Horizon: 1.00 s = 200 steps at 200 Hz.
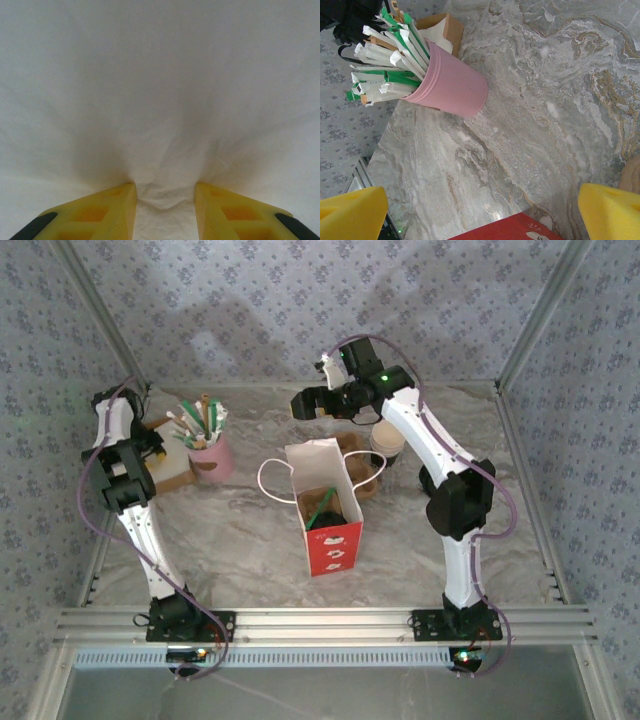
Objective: Pack the takeout coffee
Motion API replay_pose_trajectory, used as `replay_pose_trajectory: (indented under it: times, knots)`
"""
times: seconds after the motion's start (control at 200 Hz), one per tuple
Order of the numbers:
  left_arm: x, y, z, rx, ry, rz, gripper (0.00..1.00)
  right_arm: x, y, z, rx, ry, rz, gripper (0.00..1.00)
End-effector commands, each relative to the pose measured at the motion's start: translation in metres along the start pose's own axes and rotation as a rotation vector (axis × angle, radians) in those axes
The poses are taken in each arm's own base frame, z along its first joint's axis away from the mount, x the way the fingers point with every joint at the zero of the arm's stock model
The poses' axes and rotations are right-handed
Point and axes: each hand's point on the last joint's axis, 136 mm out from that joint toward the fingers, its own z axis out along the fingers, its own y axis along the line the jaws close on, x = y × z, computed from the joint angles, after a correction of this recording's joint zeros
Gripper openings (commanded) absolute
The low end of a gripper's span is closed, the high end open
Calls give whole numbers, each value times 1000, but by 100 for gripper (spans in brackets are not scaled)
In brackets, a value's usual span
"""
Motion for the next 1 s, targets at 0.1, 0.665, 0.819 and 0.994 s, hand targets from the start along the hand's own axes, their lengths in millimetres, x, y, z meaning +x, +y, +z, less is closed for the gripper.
replay_pose_trajectory:
  times: [0.1,0.665,0.819,0.994]
  knots:
    - [1,-2,-3,-16,7,22,28,3,-1,1,-19,14,-8,100]
    - [-5,-7,-29,7,-41,23,5,5,2,-3,-16,15,-22,100]
    - [-9,-9,-50,26,-79,19,7,5,3,-4,-17,14,-22,100]
    - [-11,-10,-58,30,-94,19,8,4,6,-4,-26,10,-26,100]
